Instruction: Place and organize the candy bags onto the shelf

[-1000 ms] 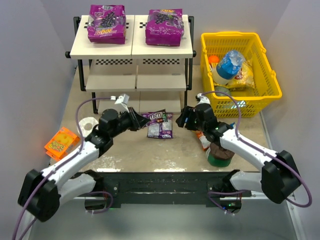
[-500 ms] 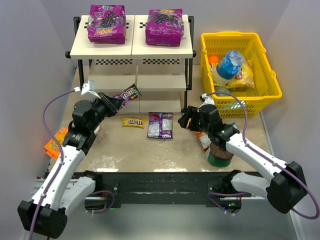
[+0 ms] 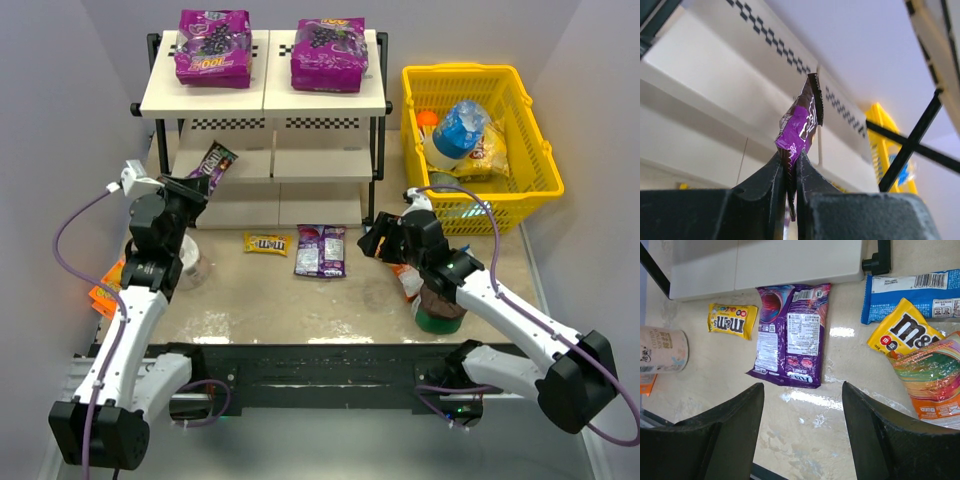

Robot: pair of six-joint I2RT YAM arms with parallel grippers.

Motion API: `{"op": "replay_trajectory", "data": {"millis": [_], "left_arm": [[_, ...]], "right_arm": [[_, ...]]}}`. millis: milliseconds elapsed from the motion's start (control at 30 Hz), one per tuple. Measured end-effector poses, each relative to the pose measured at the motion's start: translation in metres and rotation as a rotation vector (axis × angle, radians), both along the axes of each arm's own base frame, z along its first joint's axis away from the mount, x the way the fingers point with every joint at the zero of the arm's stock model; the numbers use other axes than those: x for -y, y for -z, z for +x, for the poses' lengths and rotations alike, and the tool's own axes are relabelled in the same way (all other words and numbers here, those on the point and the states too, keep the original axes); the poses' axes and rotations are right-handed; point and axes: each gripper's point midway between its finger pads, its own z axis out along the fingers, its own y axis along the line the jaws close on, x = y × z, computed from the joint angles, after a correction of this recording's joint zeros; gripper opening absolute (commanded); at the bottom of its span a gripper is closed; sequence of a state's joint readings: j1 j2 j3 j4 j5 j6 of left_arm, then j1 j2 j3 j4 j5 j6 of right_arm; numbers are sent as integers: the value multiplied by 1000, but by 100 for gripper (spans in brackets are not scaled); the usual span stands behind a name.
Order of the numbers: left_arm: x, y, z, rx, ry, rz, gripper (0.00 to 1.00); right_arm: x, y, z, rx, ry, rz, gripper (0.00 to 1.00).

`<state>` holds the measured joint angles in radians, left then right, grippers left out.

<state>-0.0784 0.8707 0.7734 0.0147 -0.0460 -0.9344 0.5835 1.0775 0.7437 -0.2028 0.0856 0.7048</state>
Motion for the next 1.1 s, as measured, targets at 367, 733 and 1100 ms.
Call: {"op": "replay_trajectory", "data": {"millis": [367, 733, 1100], "left_arm": [[-36, -8, 43, 79, -254, -224, 0], [-44, -8, 88, 72, -319, -313, 0], [-50, 3, 113, 7, -377, -342, 0]], "right_arm": [[1, -3, -3, 4, -2, 3, 67], [3, 4, -5, -9, -2, -6, 67], [2, 8, -4, -20, -2, -13, 67]]}}
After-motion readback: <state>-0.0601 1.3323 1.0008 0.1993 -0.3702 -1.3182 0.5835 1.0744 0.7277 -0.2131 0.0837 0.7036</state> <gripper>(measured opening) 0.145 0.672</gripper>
